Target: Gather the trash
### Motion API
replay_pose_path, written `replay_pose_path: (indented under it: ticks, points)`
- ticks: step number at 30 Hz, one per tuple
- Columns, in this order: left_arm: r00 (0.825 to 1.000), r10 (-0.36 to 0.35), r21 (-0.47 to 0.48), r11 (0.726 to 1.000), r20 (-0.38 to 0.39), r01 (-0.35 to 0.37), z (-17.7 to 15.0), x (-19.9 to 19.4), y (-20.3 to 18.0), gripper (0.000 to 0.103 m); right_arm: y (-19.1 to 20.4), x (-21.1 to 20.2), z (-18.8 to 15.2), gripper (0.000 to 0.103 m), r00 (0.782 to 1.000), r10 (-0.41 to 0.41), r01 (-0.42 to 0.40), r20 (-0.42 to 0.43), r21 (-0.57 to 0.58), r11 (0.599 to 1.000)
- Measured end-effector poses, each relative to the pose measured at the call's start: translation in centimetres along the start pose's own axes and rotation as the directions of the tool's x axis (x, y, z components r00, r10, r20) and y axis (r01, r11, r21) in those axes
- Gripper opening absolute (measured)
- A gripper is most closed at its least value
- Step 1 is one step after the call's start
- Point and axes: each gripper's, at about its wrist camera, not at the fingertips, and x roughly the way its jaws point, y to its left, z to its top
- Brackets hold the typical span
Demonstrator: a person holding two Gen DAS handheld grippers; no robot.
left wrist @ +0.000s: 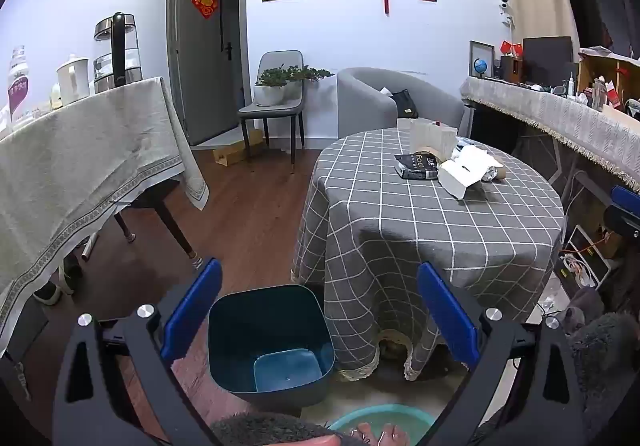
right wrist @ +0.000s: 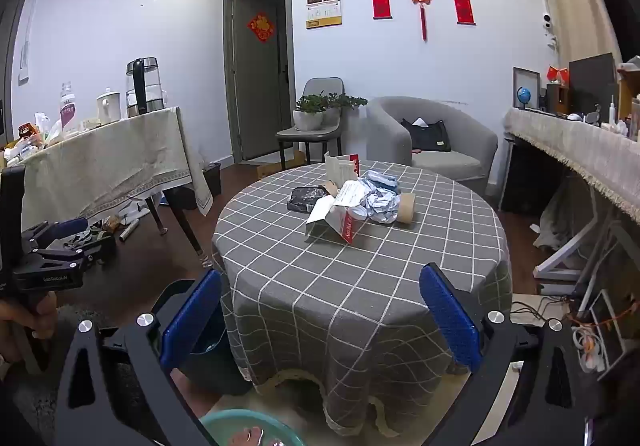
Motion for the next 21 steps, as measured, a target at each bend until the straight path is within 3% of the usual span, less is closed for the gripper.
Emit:
replay_pose_path:
  ticks: [21]
  points:
    - [1.000,0.000,-0.003,1.000,-0.005,0.000,0.00,-0.04,0.02,0.100,-0.08,-0.17,-0.03,0.100,1.000,0.003,-0.003,-0.008,0.008,1.000]
